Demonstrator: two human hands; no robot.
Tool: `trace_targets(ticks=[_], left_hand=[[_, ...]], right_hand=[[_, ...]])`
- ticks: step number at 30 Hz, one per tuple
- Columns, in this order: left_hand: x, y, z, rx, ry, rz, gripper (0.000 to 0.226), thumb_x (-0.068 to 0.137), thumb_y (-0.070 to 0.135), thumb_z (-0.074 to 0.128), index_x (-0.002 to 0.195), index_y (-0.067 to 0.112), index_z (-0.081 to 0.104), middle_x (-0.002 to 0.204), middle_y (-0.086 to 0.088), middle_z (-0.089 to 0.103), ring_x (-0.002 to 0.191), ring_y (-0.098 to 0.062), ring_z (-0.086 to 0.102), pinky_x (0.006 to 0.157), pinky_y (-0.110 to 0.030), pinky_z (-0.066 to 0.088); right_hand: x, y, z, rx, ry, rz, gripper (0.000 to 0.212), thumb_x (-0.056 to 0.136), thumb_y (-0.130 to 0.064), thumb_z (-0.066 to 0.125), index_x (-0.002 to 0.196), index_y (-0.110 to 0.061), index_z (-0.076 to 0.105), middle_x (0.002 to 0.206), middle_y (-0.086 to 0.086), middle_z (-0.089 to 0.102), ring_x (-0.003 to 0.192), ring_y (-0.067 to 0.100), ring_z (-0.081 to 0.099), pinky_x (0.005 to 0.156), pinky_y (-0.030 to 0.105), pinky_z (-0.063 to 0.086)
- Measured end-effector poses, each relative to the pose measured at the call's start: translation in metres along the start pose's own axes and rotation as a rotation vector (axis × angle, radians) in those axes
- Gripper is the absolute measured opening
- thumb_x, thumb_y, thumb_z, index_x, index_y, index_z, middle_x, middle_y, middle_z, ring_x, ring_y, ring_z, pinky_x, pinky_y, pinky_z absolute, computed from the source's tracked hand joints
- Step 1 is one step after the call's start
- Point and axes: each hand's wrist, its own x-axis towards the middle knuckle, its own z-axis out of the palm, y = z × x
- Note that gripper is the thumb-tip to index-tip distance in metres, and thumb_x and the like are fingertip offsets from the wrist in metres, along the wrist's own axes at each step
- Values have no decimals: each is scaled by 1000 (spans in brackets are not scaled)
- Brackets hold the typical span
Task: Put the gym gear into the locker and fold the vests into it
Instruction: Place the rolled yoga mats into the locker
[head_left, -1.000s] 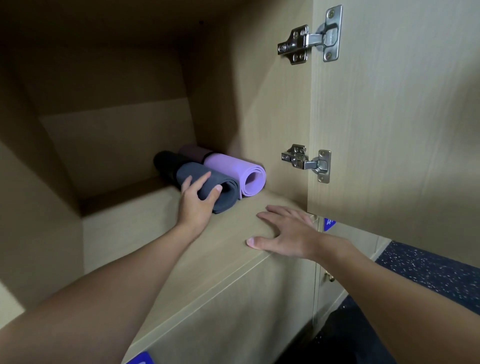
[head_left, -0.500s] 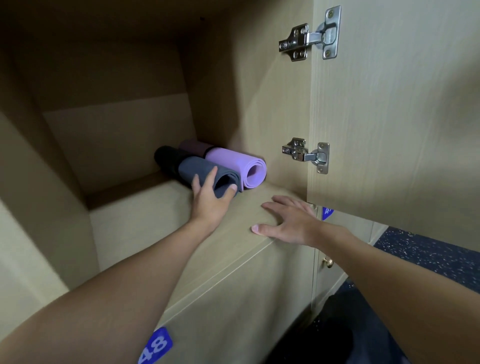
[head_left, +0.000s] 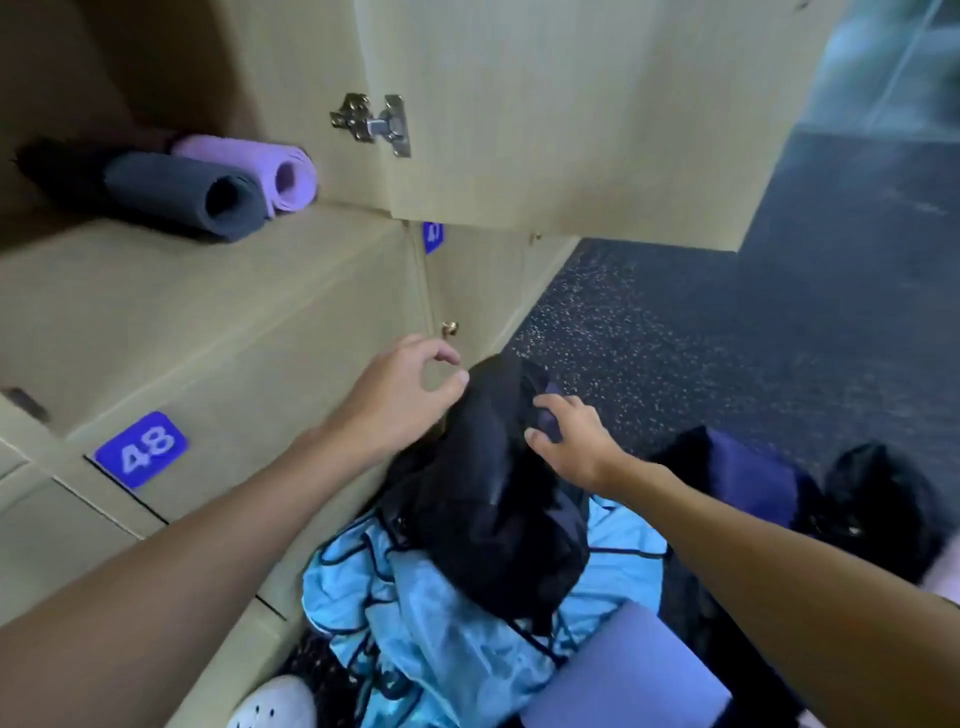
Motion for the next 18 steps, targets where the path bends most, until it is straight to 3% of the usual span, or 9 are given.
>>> trace_targets(ticks=[4,9,11,14,16,18], left_hand=[[-65,7,67,-25,-213,46,17,85,39,66,95,25,69,90,10,63,86,-10,59,85,-36,50],[-143,9,131,73,-369,58,22,85,41,68,103,29,67,84,14,56,70,-4,44,75,-32,43],[-165,11,150,18,-480,-7,30,85,41,69,111,27,65,94,12,58,77,-6,52,76,-30,46],[-191,10,177,58,-663,-74,45,84,45,68,125,29,58,115,10,59,106,-12,58,90,-32,47],[-203,8,192,12,-715,-151,55,84,46,69,133,29,52,126,9,56,117,-14,56,97,-34,46],[-210,7,203,-35,-744,-211,67,81,48,69,140,29,45,135,10,52,124,-15,54,101,-35,45]], right_hand=[[-54,65,27,36,-33,141,55,95,-39,59,142,-16,43,134,15,47,127,36,45,106,46,38],[-117,129,64,-58,-141,319,69,90,-52,61,147,-21,35,143,7,47,132,30,44,106,44,37],[-135,150,71,-87,-178,370,79,87,-60,61,149,-21,31,145,6,45,134,28,43,106,43,36],[-151,170,74,-77,-226,409,80,84,-61,65,144,-16,37,141,6,49,130,27,47,105,42,37],[-157,177,77,-43,-223,400,56,83,-56,69,122,-19,52,121,5,59,112,27,56,98,39,44],[-162,179,77,43,-169,369,34,81,-45,75,92,-23,53,97,3,60,90,24,56,81,36,48]])
